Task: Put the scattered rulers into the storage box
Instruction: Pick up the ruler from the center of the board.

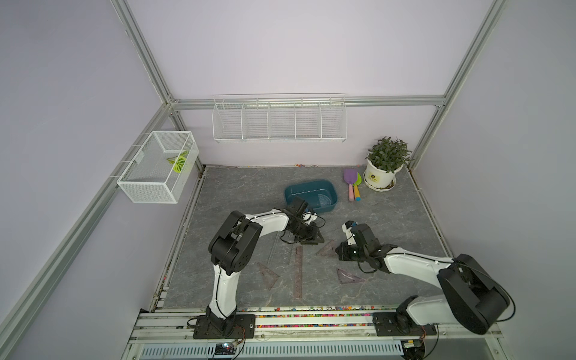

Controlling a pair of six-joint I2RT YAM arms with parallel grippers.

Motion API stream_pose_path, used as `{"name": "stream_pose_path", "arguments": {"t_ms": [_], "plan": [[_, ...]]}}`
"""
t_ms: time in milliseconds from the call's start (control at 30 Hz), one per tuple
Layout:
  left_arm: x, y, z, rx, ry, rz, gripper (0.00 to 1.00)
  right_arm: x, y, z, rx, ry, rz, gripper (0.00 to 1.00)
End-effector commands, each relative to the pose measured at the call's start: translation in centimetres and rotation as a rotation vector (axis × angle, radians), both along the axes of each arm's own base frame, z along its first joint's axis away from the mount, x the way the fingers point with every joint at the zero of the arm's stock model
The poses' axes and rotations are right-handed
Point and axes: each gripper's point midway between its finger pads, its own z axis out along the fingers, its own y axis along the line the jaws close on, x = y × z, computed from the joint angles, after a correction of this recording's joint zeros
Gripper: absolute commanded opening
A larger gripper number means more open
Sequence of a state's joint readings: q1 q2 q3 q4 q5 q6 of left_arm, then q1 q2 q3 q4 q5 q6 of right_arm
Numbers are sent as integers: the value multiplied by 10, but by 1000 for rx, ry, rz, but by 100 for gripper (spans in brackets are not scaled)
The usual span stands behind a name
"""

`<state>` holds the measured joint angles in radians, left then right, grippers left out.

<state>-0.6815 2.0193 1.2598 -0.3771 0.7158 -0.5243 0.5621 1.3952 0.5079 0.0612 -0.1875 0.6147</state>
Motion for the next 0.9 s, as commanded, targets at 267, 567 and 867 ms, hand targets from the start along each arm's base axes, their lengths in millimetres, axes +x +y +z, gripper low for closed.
{"name": "stream_pose_path", "arguments": {"t_ms": [267,567,867], "plan": [[-5,1,-14,11,16,-22,38,10,10,1,21,-6,24,0],[-7,2,-19,19,27,-22,40,4,5,-12,-2,18,18,0],[-15,3,-24,29,51,-33,42,-6,-1,-31,-13,60,11,0]]}}
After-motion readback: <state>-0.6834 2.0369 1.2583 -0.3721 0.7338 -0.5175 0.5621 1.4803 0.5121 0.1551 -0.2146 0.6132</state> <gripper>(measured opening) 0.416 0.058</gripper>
